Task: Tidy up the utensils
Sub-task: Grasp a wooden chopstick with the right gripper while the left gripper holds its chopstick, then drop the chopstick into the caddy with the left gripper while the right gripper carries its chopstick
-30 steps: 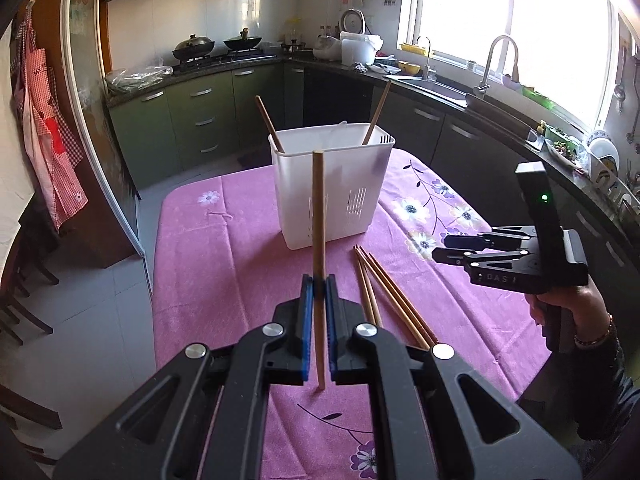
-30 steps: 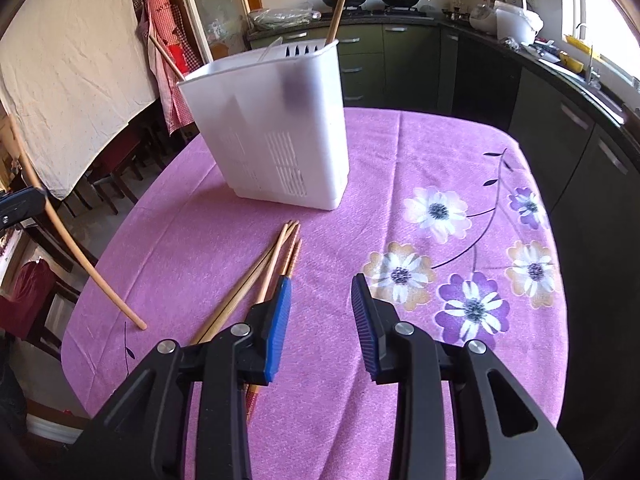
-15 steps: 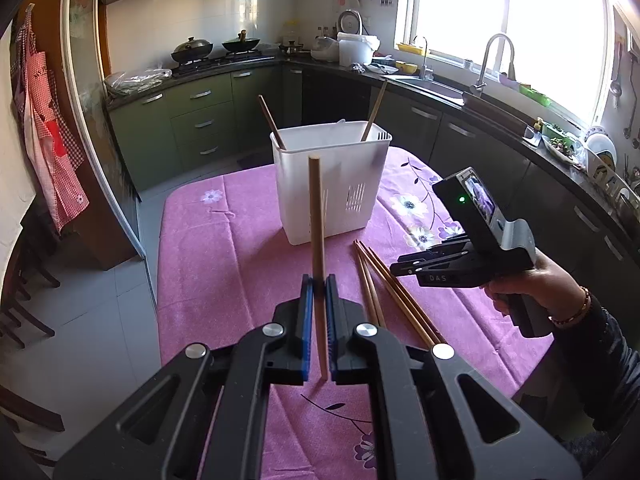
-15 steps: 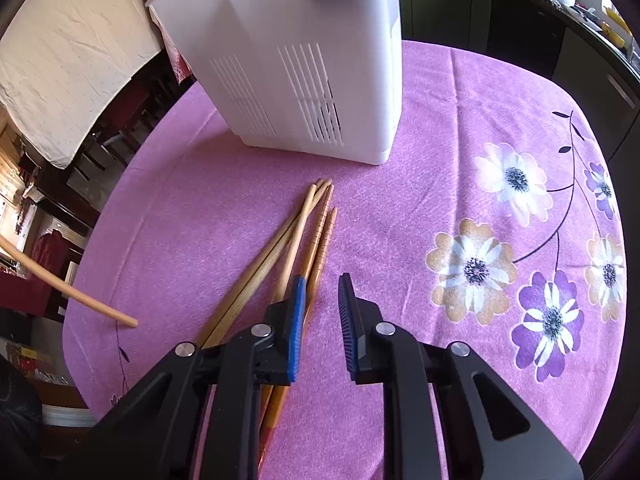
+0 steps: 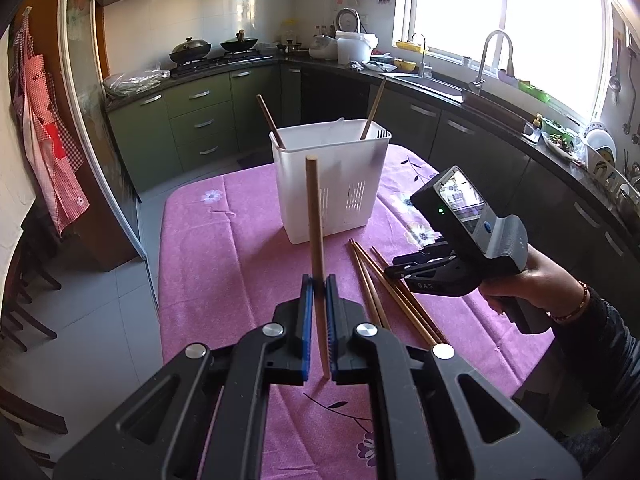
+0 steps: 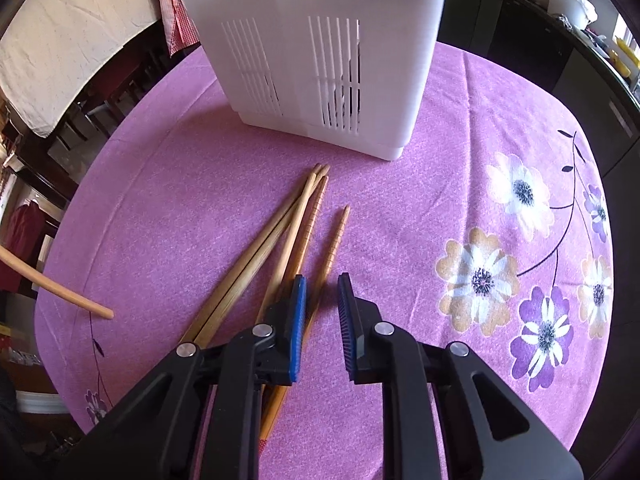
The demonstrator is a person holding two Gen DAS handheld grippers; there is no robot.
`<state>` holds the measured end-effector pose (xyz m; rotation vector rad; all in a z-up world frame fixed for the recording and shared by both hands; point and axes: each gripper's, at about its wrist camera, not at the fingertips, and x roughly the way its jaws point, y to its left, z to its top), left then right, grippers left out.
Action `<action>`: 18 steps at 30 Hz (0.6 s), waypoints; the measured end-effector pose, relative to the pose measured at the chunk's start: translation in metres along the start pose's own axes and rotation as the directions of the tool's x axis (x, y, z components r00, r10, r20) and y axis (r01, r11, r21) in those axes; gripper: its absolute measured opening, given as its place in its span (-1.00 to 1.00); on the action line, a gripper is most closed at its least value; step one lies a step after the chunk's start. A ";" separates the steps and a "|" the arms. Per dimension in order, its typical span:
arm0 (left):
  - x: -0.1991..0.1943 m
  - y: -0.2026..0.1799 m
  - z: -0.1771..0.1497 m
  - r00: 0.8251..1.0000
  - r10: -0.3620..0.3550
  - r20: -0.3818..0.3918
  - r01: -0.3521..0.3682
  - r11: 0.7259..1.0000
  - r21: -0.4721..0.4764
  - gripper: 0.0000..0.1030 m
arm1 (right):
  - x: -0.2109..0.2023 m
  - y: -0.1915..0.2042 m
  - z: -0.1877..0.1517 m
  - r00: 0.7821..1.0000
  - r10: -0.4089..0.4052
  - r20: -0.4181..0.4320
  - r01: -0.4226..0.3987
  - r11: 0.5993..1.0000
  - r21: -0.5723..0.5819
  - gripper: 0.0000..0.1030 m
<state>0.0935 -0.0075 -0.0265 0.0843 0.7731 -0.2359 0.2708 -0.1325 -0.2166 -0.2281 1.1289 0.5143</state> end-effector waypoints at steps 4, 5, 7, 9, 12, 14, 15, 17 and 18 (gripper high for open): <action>0.000 -0.002 0.000 1.000 0.001 -0.001 -0.001 1.000 0.003 -0.88 | 0.006 0.007 0.008 1.000 -0.023 0.010 0.023 1.000 -0.005 -0.81; 0.000 -0.002 0.000 1.000 0.002 -0.001 -0.002 1.000 0.003 -0.88 | 0.006 0.006 0.009 1.000 -0.018 0.011 0.018 1.000 0.002 -0.84; 0.000 -0.001 0.000 1.000 0.002 -0.001 -0.002 1.000 0.001 -0.87 | 0.007 0.004 0.013 1.000 -0.001 0.010 0.001 1.000 0.017 -0.88; 0.001 -0.001 0.000 1.000 0.004 -0.002 -0.004 1.000 -0.001 -0.87 | -0.002 0.002 0.012 0.999 0.018 0.044 -0.019 0.999 0.036 -0.88; 0.001 0.001 -0.001 1.000 0.007 -0.004 -0.007 1.000 0.001 -0.87 | -0.029 0.000 0.014 0.992 0.020 0.121 -0.026 0.999 0.046 -0.88; 0.001 0.001 -0.001 1.000 0.009 -0.006 -0.009 1.000 0.002 -0.87 | -0.052 0.001 0.013 0.983 0.016 0.180 -0.025 0.999 0.047 -0.88; 0.001 0.001 -0.001 1.000 0.009 -0.006 -0.009 1.000 0.004 -0.87 | -0.066 0.002 0.012 0.977 0.013 0.215 -0.024 0.999 0.047 -0.88; 0.000 0.000 -0.002 1.000 0.010 -0.007 -0.010 1.000 0.006 -0.87 | -0.095 0.000 0.008 0.959 0.004 0.283 -0.018 0.999 0.047 -0.88; 0.001 0.000 -0.001 1.000 0.011 -0.007 -0.011 1.000 0.007 -0.87 | -0.107 -0.001 0.005 0.951 -0.001 0.310 -0.015 0.999 0.048 -0.88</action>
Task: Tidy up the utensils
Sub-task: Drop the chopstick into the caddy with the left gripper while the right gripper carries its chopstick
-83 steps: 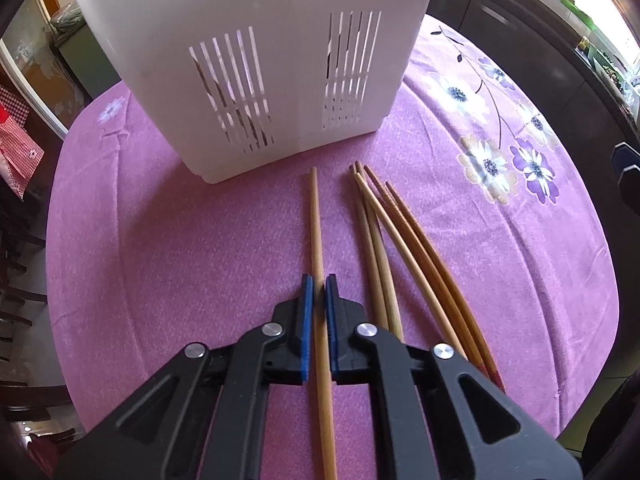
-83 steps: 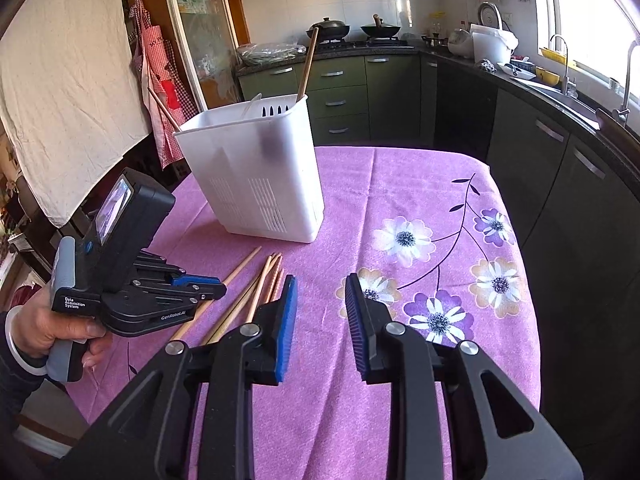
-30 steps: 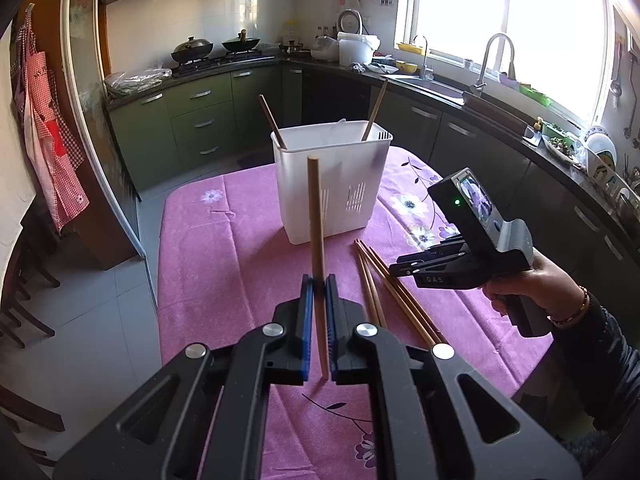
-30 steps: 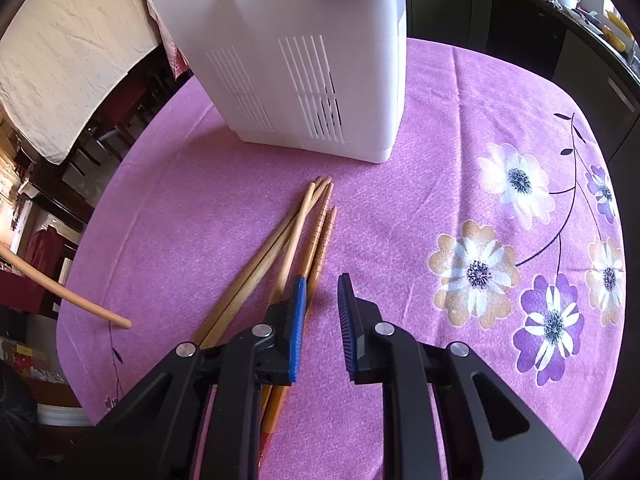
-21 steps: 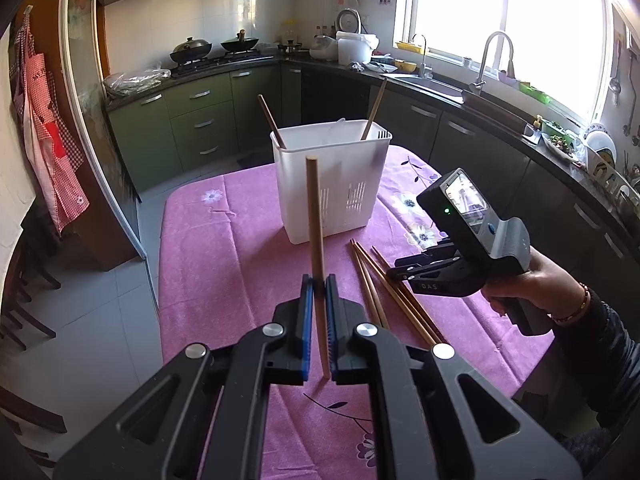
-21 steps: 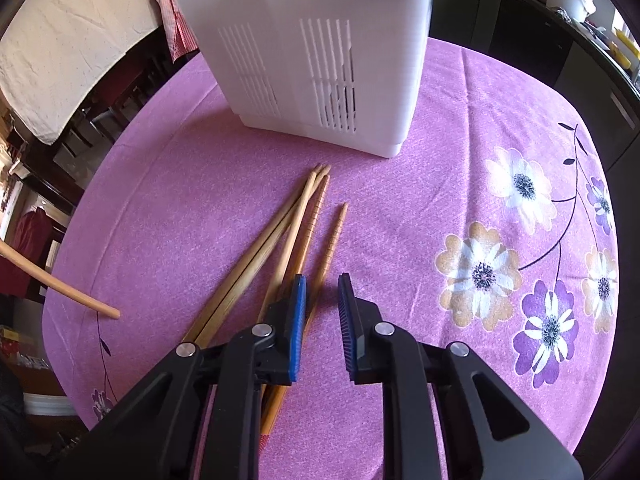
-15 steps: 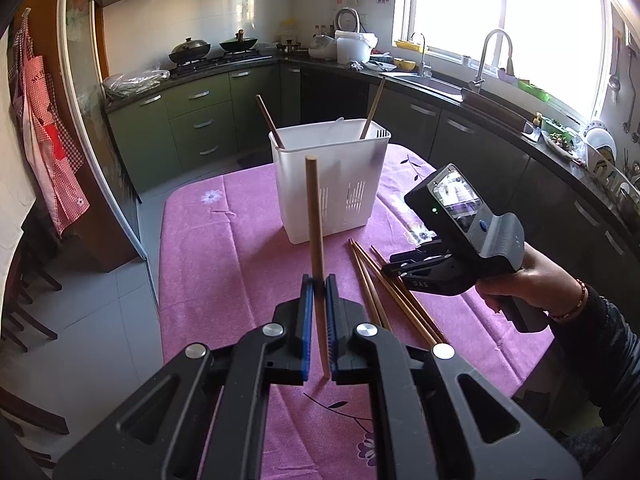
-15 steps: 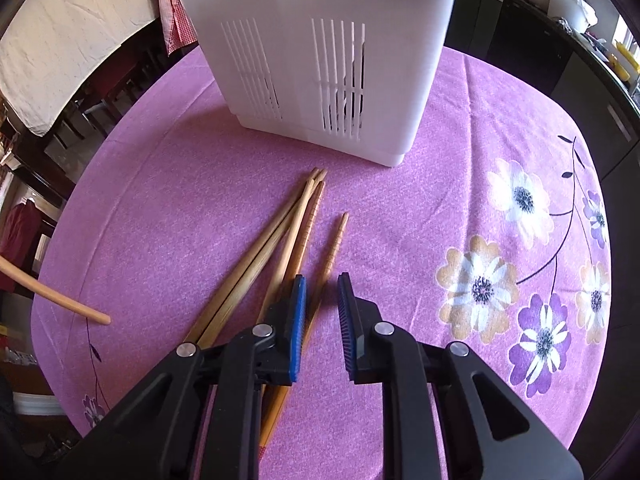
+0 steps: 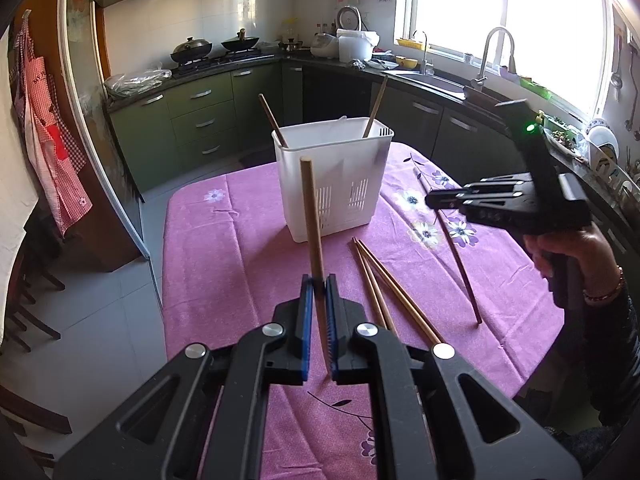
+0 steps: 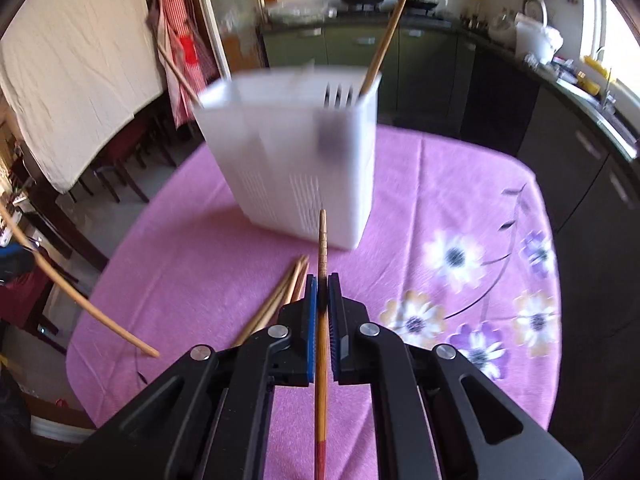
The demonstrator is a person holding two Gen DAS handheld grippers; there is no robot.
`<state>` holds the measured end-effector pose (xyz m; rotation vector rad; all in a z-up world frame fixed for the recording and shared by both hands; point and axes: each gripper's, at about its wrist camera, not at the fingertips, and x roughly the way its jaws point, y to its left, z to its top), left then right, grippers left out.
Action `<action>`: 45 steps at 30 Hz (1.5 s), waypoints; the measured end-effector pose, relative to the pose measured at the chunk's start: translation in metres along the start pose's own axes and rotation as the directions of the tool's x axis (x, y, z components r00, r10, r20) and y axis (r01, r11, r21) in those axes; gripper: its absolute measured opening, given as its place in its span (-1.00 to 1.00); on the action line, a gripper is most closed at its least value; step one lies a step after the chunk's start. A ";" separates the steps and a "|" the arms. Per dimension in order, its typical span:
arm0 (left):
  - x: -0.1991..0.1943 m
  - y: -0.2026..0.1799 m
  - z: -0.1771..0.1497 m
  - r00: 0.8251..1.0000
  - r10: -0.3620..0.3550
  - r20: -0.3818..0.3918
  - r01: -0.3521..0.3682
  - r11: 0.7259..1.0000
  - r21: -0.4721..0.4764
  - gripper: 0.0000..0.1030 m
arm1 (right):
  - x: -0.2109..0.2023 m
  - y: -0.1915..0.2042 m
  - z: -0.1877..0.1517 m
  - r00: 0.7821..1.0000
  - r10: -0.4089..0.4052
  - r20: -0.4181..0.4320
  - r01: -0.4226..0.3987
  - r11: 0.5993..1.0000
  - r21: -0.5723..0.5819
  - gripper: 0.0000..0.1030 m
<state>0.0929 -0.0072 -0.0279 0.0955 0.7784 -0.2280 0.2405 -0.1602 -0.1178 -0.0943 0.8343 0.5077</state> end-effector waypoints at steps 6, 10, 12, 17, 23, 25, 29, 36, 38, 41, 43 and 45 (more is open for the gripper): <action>-0.001 -0.001 0.001 1.000 0.006 -0.003 -0.006 1.000 0.007 -0.87 | -0.067 -0.014 -0.012 0.991 -0.018 0.132 0.019 1.000 -0.009 -0.88; -0.002 -0.003 0.001 1.000 0.010 -0.004 -0.010 1.000 0.011 -0.87 | -0.094 -0.018 -0.029 0.985 -0.029 0.172 0.033 0.999 -0.021 -0.88; -0.002 -0.004 0.001 1.000 0.009 -0.003 -0.009 1.000 0.011 -0.87 | -0.107 -0.018 -0.040 0.982 -0.026 0.189 0.031 0.999 -0.024 -0.88; -0.004 -0.003 0.001 1.000 0.007 0.000 -0.007 1.000 0.005 -0.88 | -0.127 -0.017 -0.060 0.977 -0.021 0.211 0.025 0.999 -0.020 -0.88; -0.011 -0.005 0.005 1.000 0.021 0.015 -0.021 1.000 0.014 -0.88 | -0.130 -0.019 -0.063 0.975 -0.019 0.220 0.022 1.000 -0.011 -0.88; -0.013 -0.005 0.008 1.000 0.019 0.018 -0.019 1.000 0.014 -0.88 | -0.130 -0.020 -0.063 0.975 -0.017 0.221 0.020 1.000 -0.012 -0.88; -0.022 -0.006 0.023 1.000 0.005 0.031 -0.006 1.000 0.020 -0.88 | -0.132 -0.019 -0.064 0.975 -0.013 0.222 0.017 1.000 -0.016 -0.88; -0.050 -0.006 0.092 0.992 -0.009 0.124 0.003 0.999 0.046 -0.88 | -0.133 -0.017 -0.066 0.975 -0.007 0.223 0.012 1.000 -0.023 -0.87; -0.055 -0.007 0.117 0.988 0.000 0.155 -0.007 0.999 0.048 -0.88 | -0.133 -0.016 -0.066 0.974 -0.010 0.225 0.017 1.000 -0.027 -0.87; -0.059 -0.010 0.151 0.977 0.010 0.212 -0.020 0.999 0.047 -0.88 | -0.134 -0.015 -0.068 0.974 -0.008 0.225 0.015 0.999 -0.029 -0.87; -0.058 -0.012 0.169 0.970 0.016 0.244 -0.026 0.999 0.039 -0.88 | -0.134 -0.017 -0.068 0.975 -0.005 0.223 0.012 0.999 -0.030 -0.87; -0.052 -0.014 0.187 0.963 0.045 0.266 -0.055 0.998 0.033 -0.88 | -0.133 -0.019 -0.069 0.976 -0.004 0.220 0.011 1.000 -0.028 -0.87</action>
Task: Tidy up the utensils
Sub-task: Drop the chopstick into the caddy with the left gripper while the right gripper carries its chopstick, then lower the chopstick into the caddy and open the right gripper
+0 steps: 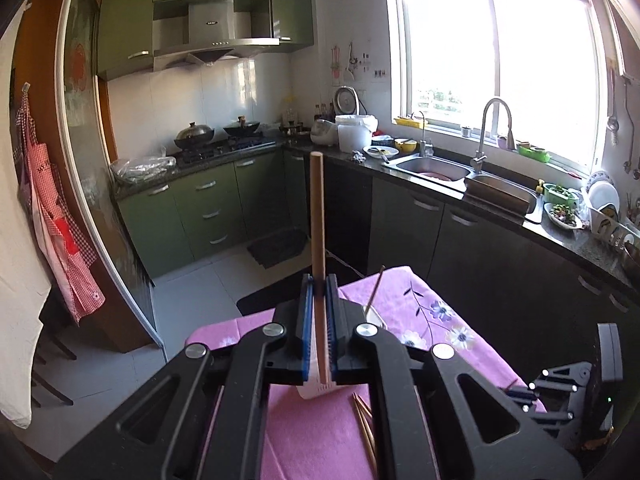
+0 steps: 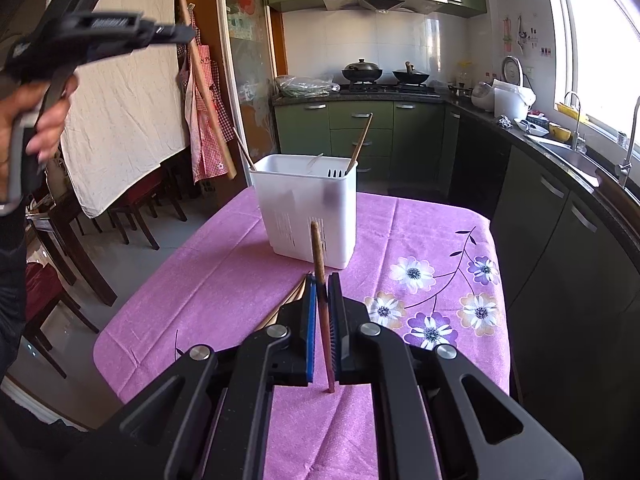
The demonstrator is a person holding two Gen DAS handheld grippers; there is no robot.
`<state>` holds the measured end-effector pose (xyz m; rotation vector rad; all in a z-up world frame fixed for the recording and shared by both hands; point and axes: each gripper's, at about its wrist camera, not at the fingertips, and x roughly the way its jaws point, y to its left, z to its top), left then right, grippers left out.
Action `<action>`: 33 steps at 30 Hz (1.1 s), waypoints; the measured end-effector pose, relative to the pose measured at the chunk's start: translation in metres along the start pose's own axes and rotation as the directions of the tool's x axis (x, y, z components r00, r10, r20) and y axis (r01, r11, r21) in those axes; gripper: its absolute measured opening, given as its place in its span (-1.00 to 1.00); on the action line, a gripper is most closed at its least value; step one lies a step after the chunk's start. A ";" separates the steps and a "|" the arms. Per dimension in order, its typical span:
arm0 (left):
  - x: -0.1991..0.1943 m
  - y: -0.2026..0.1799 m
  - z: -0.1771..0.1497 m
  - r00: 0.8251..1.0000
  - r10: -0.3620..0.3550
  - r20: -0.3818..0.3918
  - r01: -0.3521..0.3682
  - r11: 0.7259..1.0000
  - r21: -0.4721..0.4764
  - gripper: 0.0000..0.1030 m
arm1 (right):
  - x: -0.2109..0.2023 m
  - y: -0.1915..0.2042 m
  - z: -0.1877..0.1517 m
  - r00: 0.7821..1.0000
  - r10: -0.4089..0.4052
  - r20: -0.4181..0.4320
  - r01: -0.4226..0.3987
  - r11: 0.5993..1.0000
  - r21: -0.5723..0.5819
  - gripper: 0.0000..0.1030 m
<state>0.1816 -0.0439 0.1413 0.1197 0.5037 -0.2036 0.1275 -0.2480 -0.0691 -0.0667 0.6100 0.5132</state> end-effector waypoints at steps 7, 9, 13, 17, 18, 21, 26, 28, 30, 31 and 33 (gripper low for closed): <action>0.058 0.007 0.015 0.999 0.031 -0.019 -0.032 0.998 -0.053 -0.88 | 0.004 -0.006 -0.003 1.000 0.013 -0.011 -0.012 1.000 0.012 -0.87; 0.075 0.012 0.008 0.998 0.030 -0.054 -0.034 0.997 -0.065 -0.88 | 0.005 -0.009 -0.003 1.000 0.011 -0.013 -0.011 1.000 0.016 -0.87; 0.099 0.018 -0.009 0.993 0.031 -0.113 -0.040 0.996 -0.077 -0.88 | 0.008 -0.013 -0.002 1.000 0.010 -0.018 -0.009 1.000 0.021 -0.87; 0.112 0.023 -0.027 0.988 0.028 -0.152 -0.040 0.996 -0.075 -0.88 | 0.009 -0.010 -0.002 1.000 0.010 -0.018 -0.010 1.000 0.022 -0.87; 0.114 0.024 -0.030 0.986 0.027 -0.163 -0.039 0.997 -0.073 -0.87 | 0.010 -0.010 -0.001 1.000 0.010 -0.019 -0.010 1.000 0.021 -0.87; 0.119 0.023 -0.040 0.983 0.032 -0.182 -0.043 0.997 -0.057 -0.69 | 0.011 -0.009 0.000 1.000 0.011 -0.022 -0.010 1.000 0.020 -0.87; 0.106 0.021 -0.048 0.988 0.042 -0.151 -0.049 0.998 -0.044 -0.13 | 0.008 -0.006 0.014 1.000 0.020 -0.002 -0.020 1.000 0.018 -0.87; 0.090 0.018 -0.052 0.992 0.038 -0.119 -0.044 0.998 -0.046 0.04 | 0.005 -0.005 0.028 0.999 0.031 0.020 -0.031 0.999 0.012 -0.87; 0.070 0.016 -0.060 0.996 0.032 -0.081 -0.037 0.998 -0.056 0.18 | 0.001 -0.003 0.047 0.998 0.044 0.055 -0.044 0.999 0.010 -0.87; 0.059 0.015 -0.065 0.997 0.037 -0.062 -0.040 0.998 -0.053 0.24 | -0.001 -0.003 0.058 0.996 0.055 0.077 -0.056 0.998 0.013 -0.87; 0.042 0.010 -0.077 0.999 0.038 -0.035 -0.040 0.998 -0.048 0.44 | -0.007 -0.005 0.082 0.988 0.073 0.138 -0.078 0.997 0.026 -0.87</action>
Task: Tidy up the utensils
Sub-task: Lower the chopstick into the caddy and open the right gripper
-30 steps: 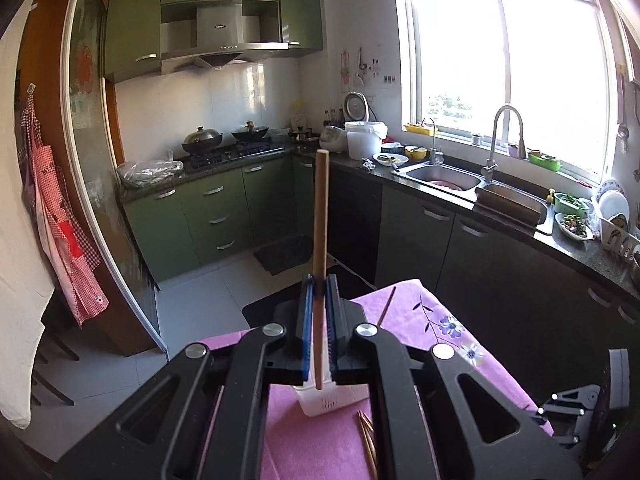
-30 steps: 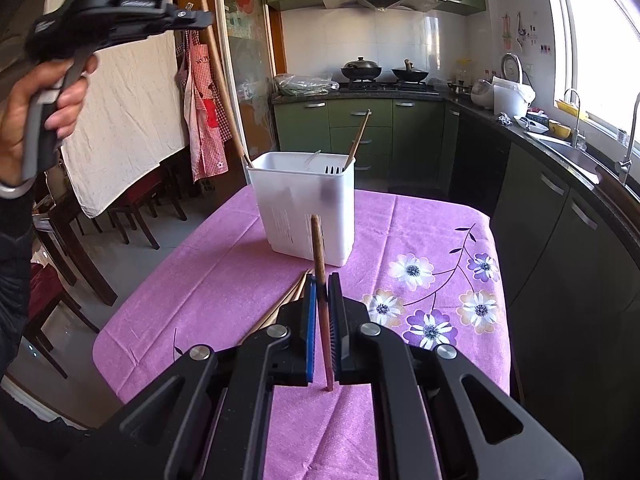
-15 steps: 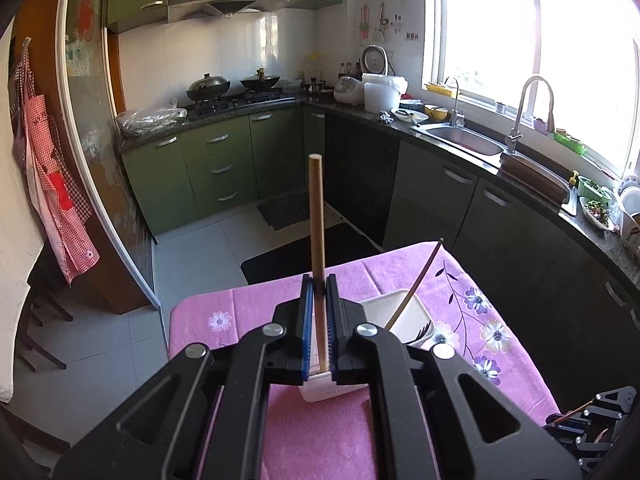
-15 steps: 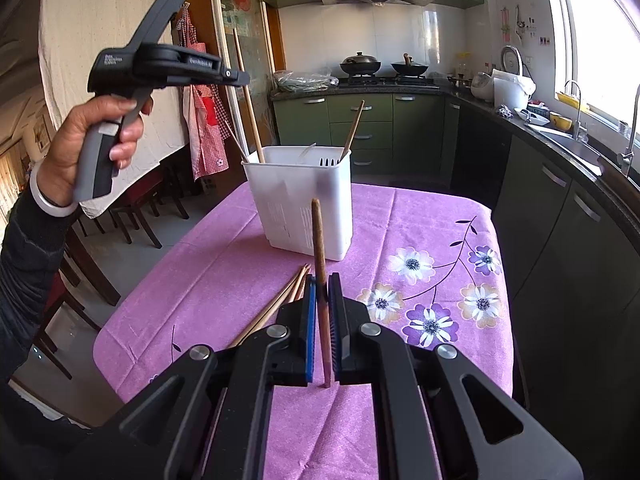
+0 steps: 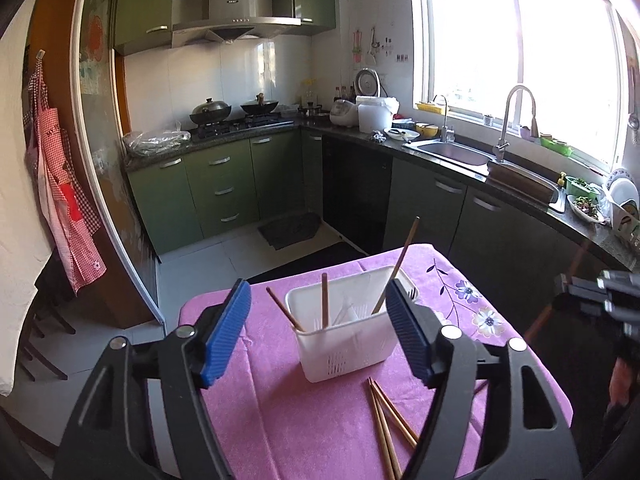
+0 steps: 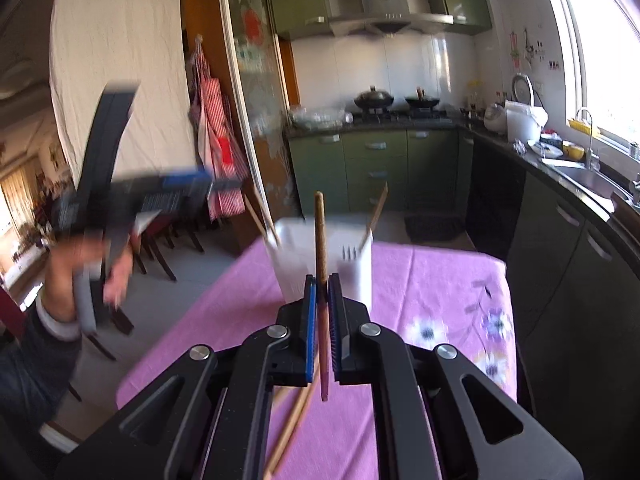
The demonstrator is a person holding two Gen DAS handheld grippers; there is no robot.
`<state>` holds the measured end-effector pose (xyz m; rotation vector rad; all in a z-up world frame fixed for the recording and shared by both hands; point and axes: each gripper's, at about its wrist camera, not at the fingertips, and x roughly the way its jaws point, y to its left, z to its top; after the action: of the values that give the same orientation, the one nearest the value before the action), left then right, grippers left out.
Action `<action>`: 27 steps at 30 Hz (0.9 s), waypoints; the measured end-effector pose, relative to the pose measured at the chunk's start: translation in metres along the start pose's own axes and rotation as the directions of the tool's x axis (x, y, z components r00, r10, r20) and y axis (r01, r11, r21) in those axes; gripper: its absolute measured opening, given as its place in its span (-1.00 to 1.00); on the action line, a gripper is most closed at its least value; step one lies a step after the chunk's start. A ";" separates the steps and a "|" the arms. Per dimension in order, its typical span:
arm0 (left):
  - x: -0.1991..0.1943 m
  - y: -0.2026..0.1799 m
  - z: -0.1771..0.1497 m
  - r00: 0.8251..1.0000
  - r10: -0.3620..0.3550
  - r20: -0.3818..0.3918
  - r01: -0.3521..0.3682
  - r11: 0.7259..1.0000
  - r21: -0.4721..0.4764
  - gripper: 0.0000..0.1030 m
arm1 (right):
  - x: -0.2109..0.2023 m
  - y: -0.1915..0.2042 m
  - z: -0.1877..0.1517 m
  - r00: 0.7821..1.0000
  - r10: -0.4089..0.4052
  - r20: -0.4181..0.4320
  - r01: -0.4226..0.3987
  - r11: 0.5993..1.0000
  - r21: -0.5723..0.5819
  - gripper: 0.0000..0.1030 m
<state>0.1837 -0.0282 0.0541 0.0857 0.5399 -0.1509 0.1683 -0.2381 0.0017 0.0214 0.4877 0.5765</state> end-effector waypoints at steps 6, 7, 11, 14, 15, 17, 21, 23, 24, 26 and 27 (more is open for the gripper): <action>-0.038 -0.016 -0.058 1.000 0.008 0.018 -0.008 1.000 0.030 0.77 | 0.009 0.003 0.069 0.986 -0.027 0.166 0.025 1.000 0.016 -0.87; -0.041 -0.018 -0.067 1.000 0.013 0.017 -0.013 0.999 0.032 0.79 | 0.015 0.004 0.079 0.984 -0.036 0.175 0.034 0.999 0.015 -0.87; -0.052 -0.023 -0.094 1.000 0.030 0.009 -0.030 0.999 0.032 0.80 | 0.042 0.002 0.104 0.977 -0.075 0.199 0.070 0.997 0.029 -0.87; -0.056 -0.025 -0.106 1.000 0.015 -0.008 -0.014 1.000 0.014 0.82 | 0.065 -0.003 0.117 0.979 -0.084 0.187 0.077 0.996 0.048 -0.87; -0.057 -0.025 -0.108 1.000 0.009 -0.010 -0.009 1.000 0.003 0.83 | 0.073 -0.006 0.118 0.980 -0.084 0.179 0.075 0.995 0.059 -0.87; -0.054 -0.022 -0.112 1.000 0.003 -0.021 -0.003 1.000 -0.007 0.84 | 0.087 -0.008 0.117 0.985 -0.088 0.148 0.079 0.995 0.062 -0.87; -0.045 -0.021 -0.116 0.998 -0.004 -0.056 0.003 1.000 -0.015 0.84 | 0.108 -0.010 0.103 0.991 -0.090 0.098 0.085 0.995 0.060 -0.87; -0.038 -0.022 -0.116 0.997 -0.007 -0.080 0.006 1.000 -0.013 0.84 | 0.116 -0.009 0.095 0.993 -0.089 0.074 0.086 0.995 0.054 -0.87; -0.036 -0.023 -0.117 0.996 -0.008 -0.084 0.007 1.000 -0.012 0.84 | 0.121 -0.010 0.090 0.994 -0.092 0.059 0.089 0.995 0.049 -0.87; -0.034 -0.025 -0.117 0.996 -0.014 -0.091 0.013 1.000 -0.009 0.84 | 0.129 -0.010 0.082 0.995 -0.093 0.033 0.091 0.995 0.045 -0.87; -0.033 -0.026 -0.117 0.996 -0.013 -0.092 0.013 1.000 -0.008 0.84 | 0.133 -0.011 0.078 0.996 -0.092 0.020 0.091 0.995 0.043 -0.87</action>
<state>0.0926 -0.0355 -0.0302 0.0823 0.6330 -0.1583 0.3055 -0.1678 0.0108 0.0456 0.4769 0.4755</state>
